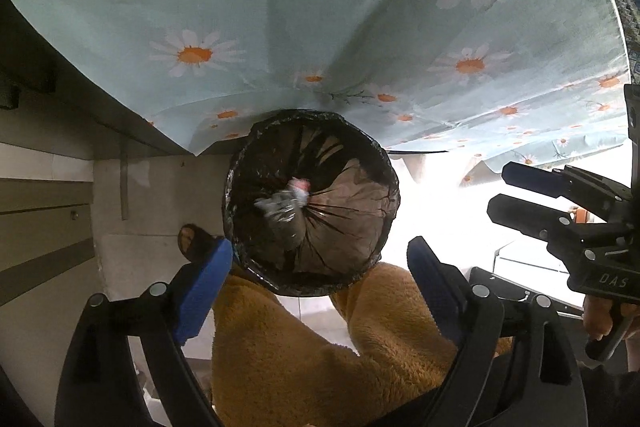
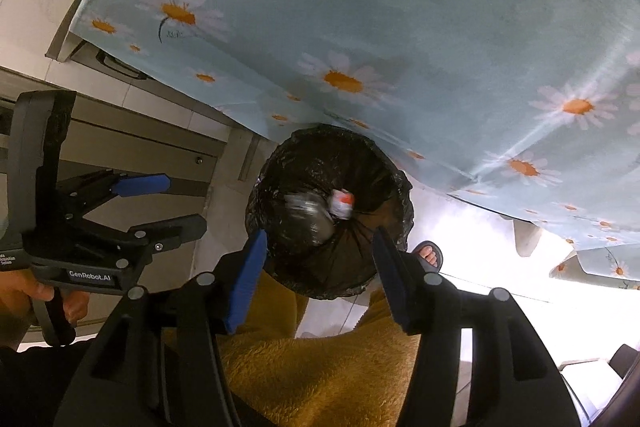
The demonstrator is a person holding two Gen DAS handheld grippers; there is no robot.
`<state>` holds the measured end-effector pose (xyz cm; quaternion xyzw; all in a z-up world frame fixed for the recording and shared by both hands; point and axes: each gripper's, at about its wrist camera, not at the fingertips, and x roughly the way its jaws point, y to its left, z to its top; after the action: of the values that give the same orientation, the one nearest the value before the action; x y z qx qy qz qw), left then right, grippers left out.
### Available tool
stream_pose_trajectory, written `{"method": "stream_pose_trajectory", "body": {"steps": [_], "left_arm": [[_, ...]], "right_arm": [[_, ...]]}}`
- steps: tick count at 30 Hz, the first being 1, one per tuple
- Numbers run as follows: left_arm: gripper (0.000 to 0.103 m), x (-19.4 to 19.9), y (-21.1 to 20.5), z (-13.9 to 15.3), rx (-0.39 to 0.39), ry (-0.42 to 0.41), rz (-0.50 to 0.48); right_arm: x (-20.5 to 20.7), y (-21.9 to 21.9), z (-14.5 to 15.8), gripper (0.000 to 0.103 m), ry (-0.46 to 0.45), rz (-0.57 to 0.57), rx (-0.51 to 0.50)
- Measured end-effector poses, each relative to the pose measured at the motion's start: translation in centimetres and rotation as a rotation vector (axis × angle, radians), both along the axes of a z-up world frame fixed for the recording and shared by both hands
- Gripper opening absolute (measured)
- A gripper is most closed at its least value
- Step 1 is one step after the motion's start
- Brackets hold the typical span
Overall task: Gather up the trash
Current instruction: 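Lower both grippers over the black trash bin and release wrapper and foil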
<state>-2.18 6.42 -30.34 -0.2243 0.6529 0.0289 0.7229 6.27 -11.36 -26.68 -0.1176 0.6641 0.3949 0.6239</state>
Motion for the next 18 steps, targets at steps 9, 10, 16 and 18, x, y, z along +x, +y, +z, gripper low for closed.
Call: {"method": "stream_pose_trajectory", "body": {"steps": [9, 10, 16, 18], "left_arm": [[0.087, 0.0, -0.3, 1.9, 0.004, -0.023, -0.013], [0.087, 0.0, -0.3, 2.2, 0.005, -0.028, -0.015], [0.087, -0.1, -0.2, 6.1, 0.016, -0.087, -0.027], [0.087, 0.0, -0.3, 8.0, 0.026, -0.120, -0.038]], "right_arm": [[0.3, -1.2, 1.5, 0.055, -0.012, -0.021, 0.039], [0.4, -1.3, 2.1, 0.055, -0.028, -0.020, 0.047], [1.0, -2.3, 6.0, 0.055, -0.059, -0.040, 0.114], [1.1, -2.5, 7.4, 0.055, -0.083, -0.040, 0.131]]}}
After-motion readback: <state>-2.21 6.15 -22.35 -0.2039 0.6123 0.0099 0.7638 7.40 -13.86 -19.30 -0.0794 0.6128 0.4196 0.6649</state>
